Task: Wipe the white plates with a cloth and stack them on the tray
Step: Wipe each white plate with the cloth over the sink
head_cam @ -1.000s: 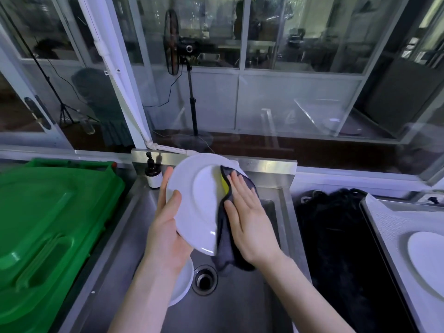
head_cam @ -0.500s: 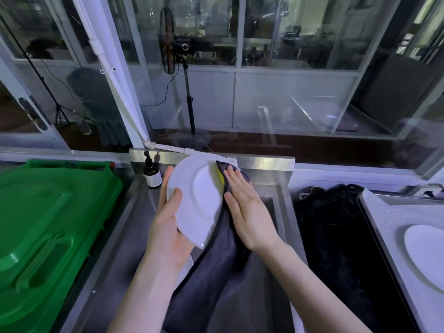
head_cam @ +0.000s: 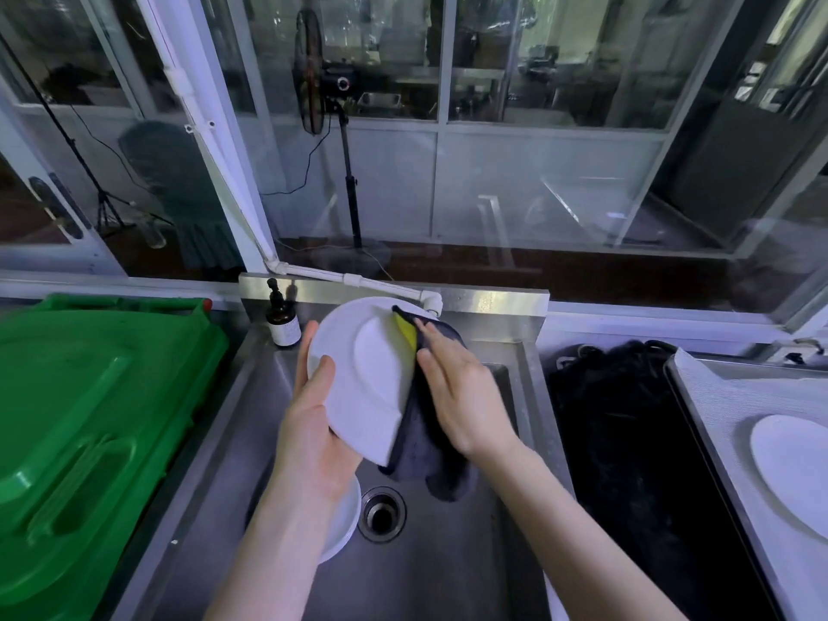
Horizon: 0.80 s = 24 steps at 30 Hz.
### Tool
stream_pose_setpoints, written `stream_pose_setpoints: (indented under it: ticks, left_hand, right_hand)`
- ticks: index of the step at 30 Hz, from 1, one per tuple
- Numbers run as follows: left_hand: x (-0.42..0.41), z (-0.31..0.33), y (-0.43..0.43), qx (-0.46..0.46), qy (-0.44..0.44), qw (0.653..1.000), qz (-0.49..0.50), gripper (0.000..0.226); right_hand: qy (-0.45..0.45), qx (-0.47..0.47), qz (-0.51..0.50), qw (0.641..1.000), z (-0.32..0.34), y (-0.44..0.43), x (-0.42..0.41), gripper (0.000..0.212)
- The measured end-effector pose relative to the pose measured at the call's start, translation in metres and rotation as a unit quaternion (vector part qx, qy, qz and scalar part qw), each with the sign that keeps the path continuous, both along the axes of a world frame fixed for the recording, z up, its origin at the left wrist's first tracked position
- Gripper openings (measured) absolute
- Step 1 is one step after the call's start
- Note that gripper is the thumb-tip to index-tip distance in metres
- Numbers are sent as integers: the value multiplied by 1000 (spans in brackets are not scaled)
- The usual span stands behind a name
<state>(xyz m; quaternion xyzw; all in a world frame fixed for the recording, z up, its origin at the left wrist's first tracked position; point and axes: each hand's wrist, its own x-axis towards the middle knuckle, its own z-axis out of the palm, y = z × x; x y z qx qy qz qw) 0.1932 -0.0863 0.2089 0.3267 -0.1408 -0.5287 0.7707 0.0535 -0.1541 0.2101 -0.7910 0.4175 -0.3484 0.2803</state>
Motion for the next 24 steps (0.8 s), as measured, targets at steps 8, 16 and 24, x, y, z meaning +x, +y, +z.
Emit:
stream_pose_setpoints:
  ticks: [8,16,24]
  left_hand:
    - [31,-11,-15,95,24,992,76,42]
    - [41,-6,-25,129,79,984,98,25]
    - [34,9,-26,165,135,977,13,20]
  right_hand:
    - [-190,124,-87,970,-47,28,-38,29]
    - [46,-43,-1,998,-60,36,-28,69]
    - [66,-220,-138,963,-22,23,-11,24]
